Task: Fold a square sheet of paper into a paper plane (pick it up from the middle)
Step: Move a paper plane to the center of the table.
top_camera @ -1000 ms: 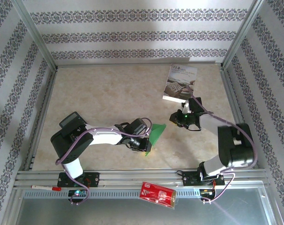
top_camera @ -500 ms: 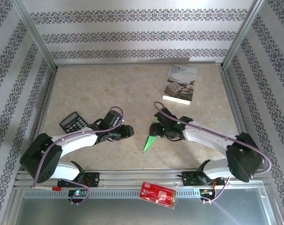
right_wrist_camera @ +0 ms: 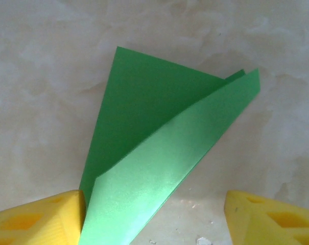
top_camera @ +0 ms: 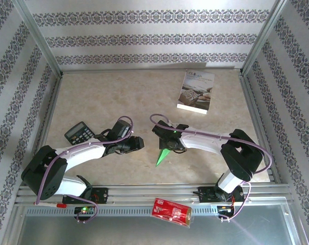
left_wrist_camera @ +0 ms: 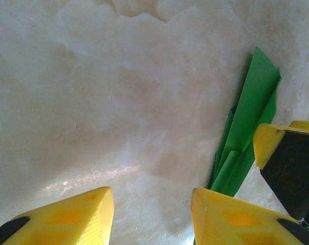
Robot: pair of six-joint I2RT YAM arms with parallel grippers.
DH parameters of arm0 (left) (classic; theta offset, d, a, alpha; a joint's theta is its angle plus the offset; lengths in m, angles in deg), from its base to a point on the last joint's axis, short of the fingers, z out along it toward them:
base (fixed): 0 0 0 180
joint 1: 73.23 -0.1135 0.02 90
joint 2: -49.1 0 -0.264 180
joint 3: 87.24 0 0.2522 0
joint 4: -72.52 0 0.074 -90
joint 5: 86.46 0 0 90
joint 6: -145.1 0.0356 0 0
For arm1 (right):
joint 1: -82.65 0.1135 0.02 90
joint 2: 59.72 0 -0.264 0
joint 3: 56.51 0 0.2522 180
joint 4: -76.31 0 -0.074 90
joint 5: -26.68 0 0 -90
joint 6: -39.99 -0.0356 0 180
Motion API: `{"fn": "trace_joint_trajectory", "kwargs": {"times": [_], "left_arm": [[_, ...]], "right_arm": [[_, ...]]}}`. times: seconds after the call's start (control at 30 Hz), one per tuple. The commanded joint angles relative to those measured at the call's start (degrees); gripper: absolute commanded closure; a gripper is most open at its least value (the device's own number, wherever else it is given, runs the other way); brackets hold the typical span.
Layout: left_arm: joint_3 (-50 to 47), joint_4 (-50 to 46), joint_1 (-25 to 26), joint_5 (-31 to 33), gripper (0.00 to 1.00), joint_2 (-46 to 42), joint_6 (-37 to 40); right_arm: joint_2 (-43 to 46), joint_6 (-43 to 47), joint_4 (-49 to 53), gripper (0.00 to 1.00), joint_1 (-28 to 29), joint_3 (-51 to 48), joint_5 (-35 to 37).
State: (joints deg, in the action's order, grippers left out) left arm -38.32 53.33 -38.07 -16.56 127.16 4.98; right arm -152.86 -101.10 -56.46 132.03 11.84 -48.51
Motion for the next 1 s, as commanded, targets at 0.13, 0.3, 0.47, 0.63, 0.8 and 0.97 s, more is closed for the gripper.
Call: {"fn": "trace_joint_trajectory", "kwargs": {"times": [0.13,0.3,0.47,0.63,0.8,0.97], "left_arm": [[-0.09,-1.75,-0.53,-0.69,0.56,0.42,1.53],[0.43,-1.68,-0.47,-1.0,0.56,0.95,1.53],[0.85,-1.72,-0.48,-1.9,0.56,1.47,1.68],[1.01,-0.9,-0.53,-3.26,0.54,0.71,1.57],[-2.5,6.32,-1.03,-3.74,0.47,-1.92,-3.23],[-3.9,11.33,-1.26,-5.14,0.46,-1.31,-6.97]], "right_arm": [[1.79,-1.26,1.16,0.45,0.18,-0.96,2.77],[1.84,-2.48,0.83,0.63,0.01,-1.87,2.27],[3.36,-3.62,0.54,0.84,-0.25,-3.3,2.74],[9.83,-0.88,-7.04,1.0,-0.99,-7.04,-0.39],[16.67,-1.37,-26.35,1.0,-3.37,-14.58,-12.57],[17.84,-4.45,-37.57,1.0,-6.12,-20.6,-18.26]]}}
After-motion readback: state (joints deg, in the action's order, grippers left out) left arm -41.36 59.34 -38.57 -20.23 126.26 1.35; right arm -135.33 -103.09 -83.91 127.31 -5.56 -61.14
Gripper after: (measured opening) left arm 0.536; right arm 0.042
